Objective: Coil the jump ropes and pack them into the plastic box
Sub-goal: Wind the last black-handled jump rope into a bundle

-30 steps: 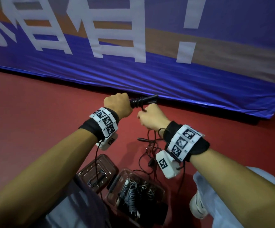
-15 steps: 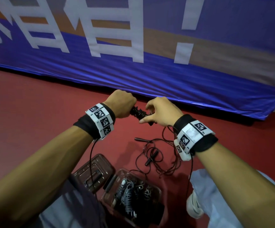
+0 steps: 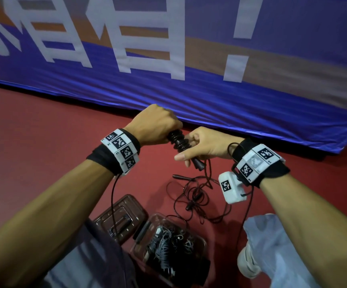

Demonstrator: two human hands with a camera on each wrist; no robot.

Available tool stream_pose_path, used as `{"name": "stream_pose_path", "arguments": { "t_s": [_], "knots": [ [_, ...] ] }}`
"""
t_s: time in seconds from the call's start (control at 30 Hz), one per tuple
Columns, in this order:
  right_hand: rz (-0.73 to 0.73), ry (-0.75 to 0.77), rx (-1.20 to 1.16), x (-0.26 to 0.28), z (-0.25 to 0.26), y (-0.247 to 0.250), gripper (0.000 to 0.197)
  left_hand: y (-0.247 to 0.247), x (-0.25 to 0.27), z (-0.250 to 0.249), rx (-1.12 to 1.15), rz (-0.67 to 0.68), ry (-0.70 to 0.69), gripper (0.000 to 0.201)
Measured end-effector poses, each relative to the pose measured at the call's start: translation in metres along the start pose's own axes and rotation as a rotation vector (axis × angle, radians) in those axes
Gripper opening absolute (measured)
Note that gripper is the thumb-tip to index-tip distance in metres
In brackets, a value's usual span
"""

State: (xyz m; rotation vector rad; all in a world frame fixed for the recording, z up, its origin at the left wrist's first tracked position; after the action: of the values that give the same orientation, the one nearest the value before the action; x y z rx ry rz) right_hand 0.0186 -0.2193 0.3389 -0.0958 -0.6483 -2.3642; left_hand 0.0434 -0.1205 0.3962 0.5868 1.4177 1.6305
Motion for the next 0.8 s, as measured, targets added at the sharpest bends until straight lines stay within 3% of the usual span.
{"name": "stream_pose_path", "arguments": {
  "t_s": [0.1, 0.3, 0.4, 0.53, 0.73, 0.8],
  "knots": [
    [0.024, 0.039, -0.142, -0.001, 0.007, -0.003, 0.071, 0.013, 0.005, 0.001, 0.114, -0.193, 0.003, 0.01],
    [0.083, 0.178, -0.379, -0.001, 0.025, -0.009, 0.073, 0.027, 0.011, 0.008, 0.227, -0.425, 0.159, 0.012],
    [0.074, 0.19, -0.485, -0.002, 0.025, -0.007, 0.076, 0.028, 0.013, 0.01, 0.246, -0.48, 0.225, 0.016],
    [0.173, 0.176, -0.57, 0.0, 0.022, -0.01, 0.067, 0.025, 0.014, 0.01, 0.319, -0.509, 0.309, 0.016],
    [0.244, 0.158, -0.727, 0.001, 0.021, -0.011, 0.079, 0.019, 0.015, 0.011, 0.383, -0.528, 0.436, 0.012],
    [0.213, 0.164, -0.836, 0.001, 0.026, -0.011, 0.083, 0.017, 0.015, 0.013, 0.433, -0.511, 0.54, 0.009]
  ]
}}
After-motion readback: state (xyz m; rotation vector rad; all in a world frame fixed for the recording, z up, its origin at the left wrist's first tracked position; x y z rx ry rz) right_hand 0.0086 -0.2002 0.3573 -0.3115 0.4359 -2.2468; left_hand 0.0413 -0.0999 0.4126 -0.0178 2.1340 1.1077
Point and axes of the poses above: each hand's wrist, its own x-axis away from the middle knuckle, its own y-axis out of the back of the hand, z = x × y, the point moved 7 cm from there along -x, towards the middle knuckle, and after that the axes turned 4 degrees about x, right-handed, at the moved point
